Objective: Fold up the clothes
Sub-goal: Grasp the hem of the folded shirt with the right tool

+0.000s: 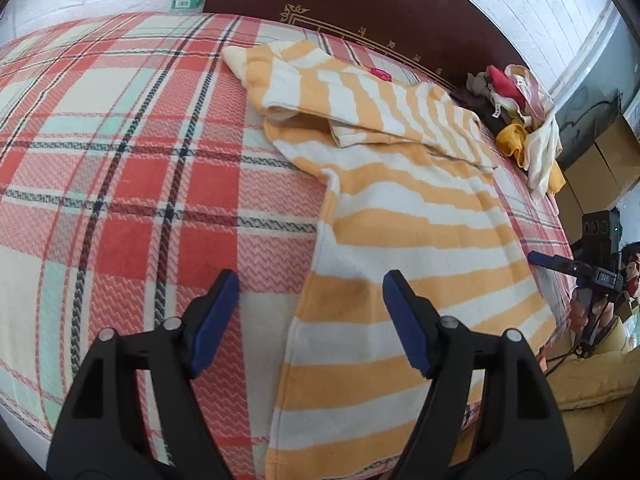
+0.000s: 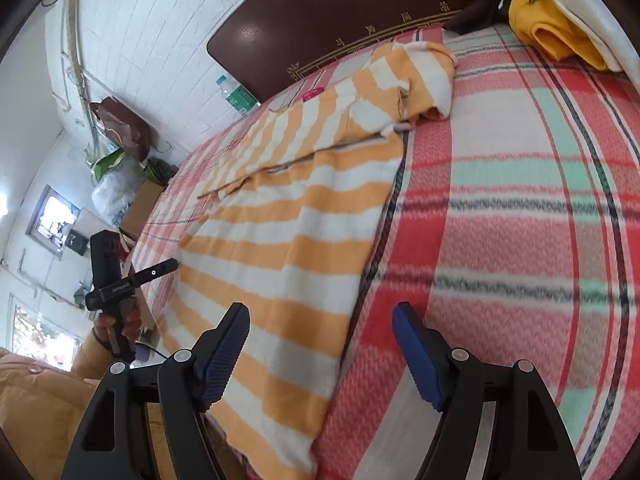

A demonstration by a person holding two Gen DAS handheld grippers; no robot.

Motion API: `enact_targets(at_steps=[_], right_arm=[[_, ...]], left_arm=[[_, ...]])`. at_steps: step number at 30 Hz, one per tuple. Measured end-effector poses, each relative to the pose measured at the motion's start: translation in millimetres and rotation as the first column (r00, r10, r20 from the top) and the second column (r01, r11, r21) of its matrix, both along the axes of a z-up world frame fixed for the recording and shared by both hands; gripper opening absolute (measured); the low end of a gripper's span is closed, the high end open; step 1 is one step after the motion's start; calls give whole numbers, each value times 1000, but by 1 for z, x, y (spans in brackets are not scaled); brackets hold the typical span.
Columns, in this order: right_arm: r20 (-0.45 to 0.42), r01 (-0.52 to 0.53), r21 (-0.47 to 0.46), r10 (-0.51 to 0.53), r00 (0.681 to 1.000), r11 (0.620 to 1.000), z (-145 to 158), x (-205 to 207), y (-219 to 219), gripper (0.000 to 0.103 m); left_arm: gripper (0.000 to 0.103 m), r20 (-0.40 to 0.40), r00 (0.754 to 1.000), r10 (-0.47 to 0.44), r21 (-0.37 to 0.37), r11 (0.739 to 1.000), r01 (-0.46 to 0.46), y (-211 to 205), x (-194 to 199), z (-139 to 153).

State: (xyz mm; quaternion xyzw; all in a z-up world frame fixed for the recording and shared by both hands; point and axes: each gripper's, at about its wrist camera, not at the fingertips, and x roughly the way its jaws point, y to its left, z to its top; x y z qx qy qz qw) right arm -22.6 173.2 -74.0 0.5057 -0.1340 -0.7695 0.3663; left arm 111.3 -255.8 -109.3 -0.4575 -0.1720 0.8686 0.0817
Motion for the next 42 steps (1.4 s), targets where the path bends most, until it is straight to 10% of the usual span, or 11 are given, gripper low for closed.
enact_targets(at_steps=[9,15,21,24,26,31,33,39,42], right_arm=[[3,-15,-23,15,1000,1000,-4,45,0,86],[-27,-37,-3,37,999,999,-3,57,-8,91],[-51,-69,71,73,996,995,0,70,-20,90],[-49,-76,72,79,996,995,-1,72,-21,82],[-38,-79,65,82,996,995,-5,72,-21,46],[25,-44,23,43,999,999,-19,67,-15,15],[44,-33,3,33,998,999,-21,65,-12,12],[78,-22,-145,34,996,989,-17,62,-4,12],[110,-42,-121,55,992,992,-23,60,-9,37]], left_arm=[[73,-16,998,-53,-17,998,52,22,22,-3],[37,3,1000,-18,-15,1000,18,18,33,-3],[52,23,1000,-21,-1,1000,21,15,41,-2],[70,24,999,-46,-3,999,46,18,44,-2],[70,26,998,-58,-26,998,58,24,44,-3],[14,58,997,-41,-69,997,45,24,44,-3],[12,63,998,-22,-44,999,25,18,46,0],[16,66,997,-34,60,998,30,4,56,4],[59,95,994,-61,63,996,55,11,59,-4]])
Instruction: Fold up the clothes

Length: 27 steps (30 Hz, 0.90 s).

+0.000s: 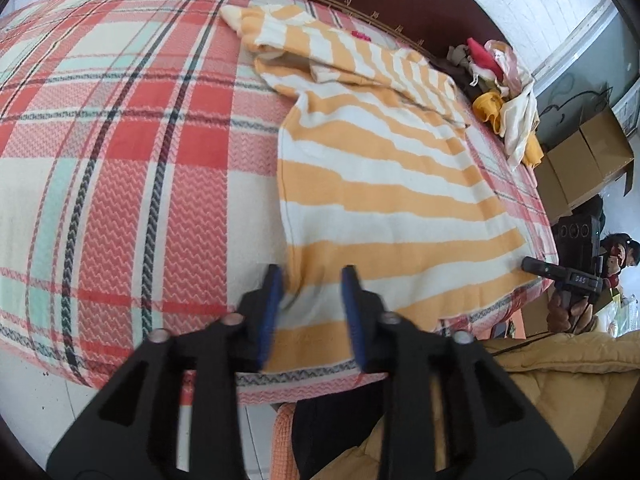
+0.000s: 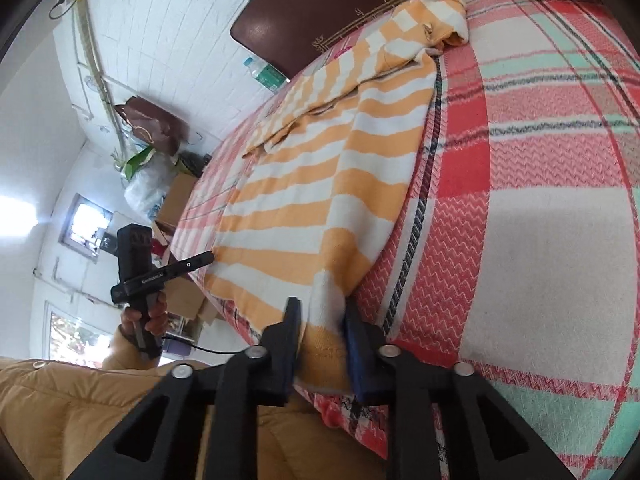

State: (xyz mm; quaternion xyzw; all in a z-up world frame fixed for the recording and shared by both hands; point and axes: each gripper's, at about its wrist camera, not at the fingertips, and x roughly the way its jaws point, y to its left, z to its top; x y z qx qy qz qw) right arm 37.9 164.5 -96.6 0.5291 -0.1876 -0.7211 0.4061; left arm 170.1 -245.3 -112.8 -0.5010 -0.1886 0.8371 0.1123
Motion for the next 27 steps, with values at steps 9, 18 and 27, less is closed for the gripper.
enact_targets(at_steps=[9,18,27], right_arm=[[-18,3,-32,-4,1000,999,5,-4,-4,9],[-27,51,-262,-60,998,964,40,-34,5,8],[-57,85,-359,-113,992,930,68,-88,-1,8]], left_arm=[[10,39,998,47,-7,999,-47,3,-8,-1],[10,-8,990,140,321,938,-130,-24,-25,30],[11,-70,982,177,285,947,-150,-32,-63,55]])
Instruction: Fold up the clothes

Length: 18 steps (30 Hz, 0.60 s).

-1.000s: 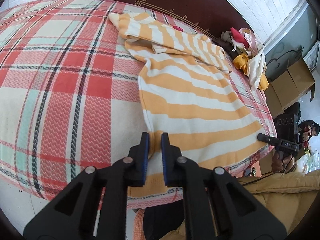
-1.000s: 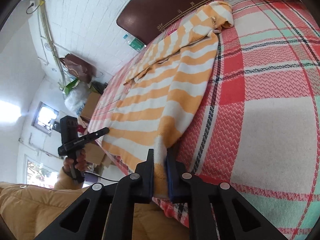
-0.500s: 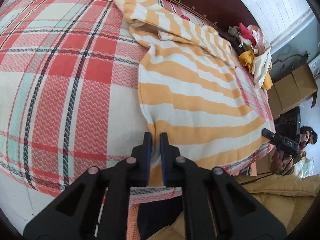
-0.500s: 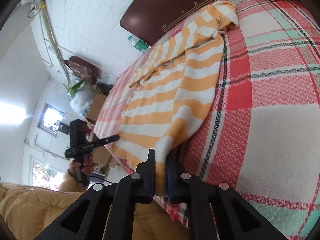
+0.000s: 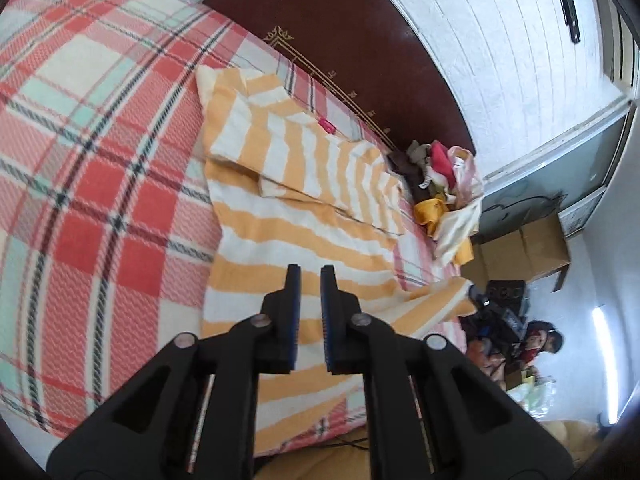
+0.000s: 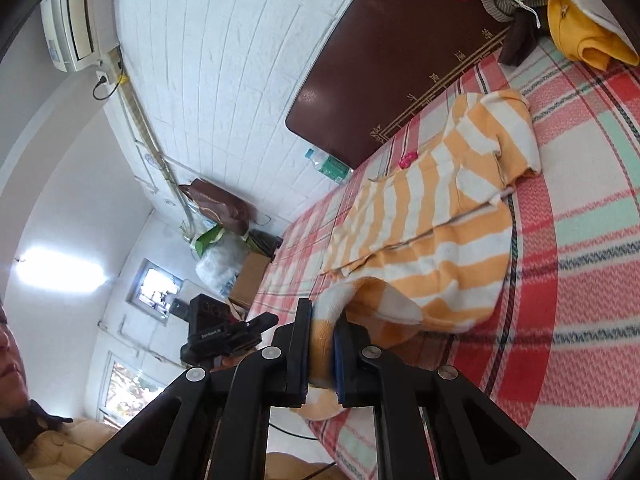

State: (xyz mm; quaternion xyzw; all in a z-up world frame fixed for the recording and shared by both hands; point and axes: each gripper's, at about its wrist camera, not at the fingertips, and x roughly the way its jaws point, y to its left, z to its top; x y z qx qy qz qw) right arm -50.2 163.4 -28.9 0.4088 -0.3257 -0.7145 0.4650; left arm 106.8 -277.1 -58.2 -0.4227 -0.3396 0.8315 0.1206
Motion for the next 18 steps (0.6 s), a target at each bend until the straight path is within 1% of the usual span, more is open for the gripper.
enact_targets(at_steps=[2,3,4,5,6,8,11,15,17,18], right_arm=[[-2,-4,7,4,1000,1000,0,-5,-2,8],[-4,-8,10,8,1000,1000,0,-7,-2,8],[-4,-12,4,12,1000,1000,0,-6,-1,8],[-5,-15,-1,15,1000,1000,0,-6,-1,8],[-5,-18,-7,18,1000,1000,0,-6,0,8],[-4,-24,-12,24,1000,1000,-1,-5,1,8],[-2,-31,-6,31,1000,999,-2,-3,0,9],[-9,-44,-8,44,999,999,-2,-2,-1,9],[-13,-49,-7,49,999,999,-2,-2,-3,10],[-12,-51,-11,51,999,999,-2,-2,-4,10]], left_arm=[[15,25,1000,-10,-55,998,12,-1,4,-7],[35,39,999,-14,-83,996,17,-2,6,-11],[59,59,998,-14,-109,994,20,-2,10,-17],[68,82,997,-11,-133,991,22,-2,14,-24],[73,102,995,-18,-134,990,31,0,18,-30],[73,135,990,-43,-113,992,58,4,26,-41],[73,197,978,-65,-148,984,95,16,42,-52],[73,235,965,-114,-148,977,151,39,55,-55],[73,251,961,-112,-154,976,154,50,57,-56],[72,261,959,-109,-142,978,150,51,55,-58]])
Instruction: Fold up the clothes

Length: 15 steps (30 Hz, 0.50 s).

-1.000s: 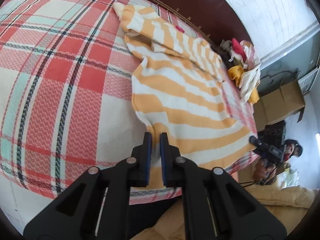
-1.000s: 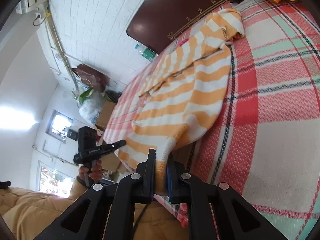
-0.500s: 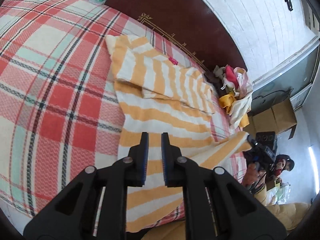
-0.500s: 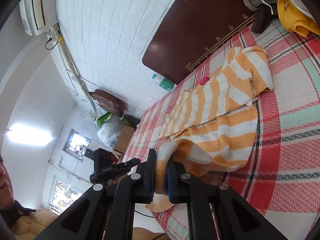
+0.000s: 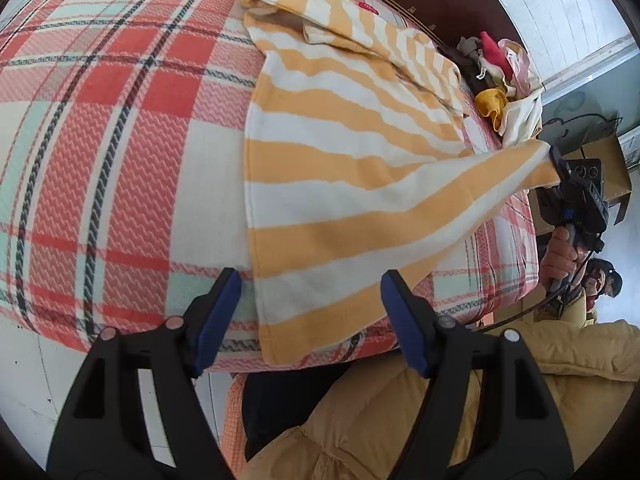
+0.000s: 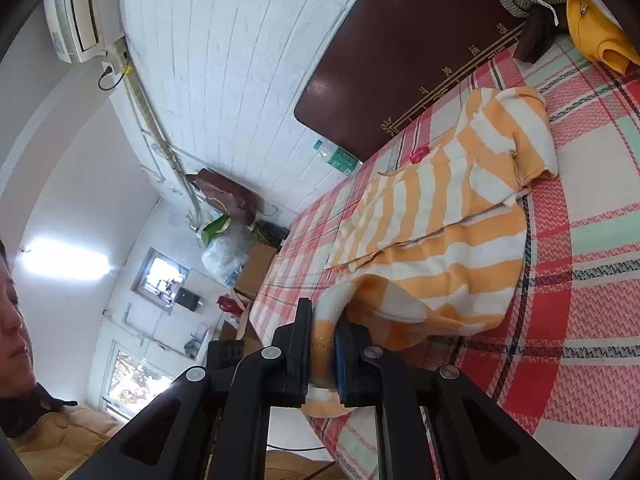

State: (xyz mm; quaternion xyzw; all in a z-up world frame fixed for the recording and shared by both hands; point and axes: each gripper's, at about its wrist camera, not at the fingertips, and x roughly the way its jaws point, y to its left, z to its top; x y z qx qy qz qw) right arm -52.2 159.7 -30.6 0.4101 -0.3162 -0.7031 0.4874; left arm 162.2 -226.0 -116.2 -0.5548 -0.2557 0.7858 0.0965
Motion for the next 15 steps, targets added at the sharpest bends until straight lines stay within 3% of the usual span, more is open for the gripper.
enact_targets(at_steps=[2,3,8,15], right_arm=[[-4,-6,-8,6,1000,1000,1,0,-1,10],[-6,-8,-9,8,1000,1000,1,0,-2,10],[-12,-7,-8,7,1000,1000,3,0,-2,11],[-30,15,-34,-16,999,999,12,-9,0,11]], left_arm=[[38,30,999,15,41,999,-16,-2,-4,-4],[8,45,999,22,62,998,-25,-3,-6,-6],[8,68,995,72,174,981,-83,-11,-13,-12],[8,-19,989,145,376,918,-127,-29,-40,14]])
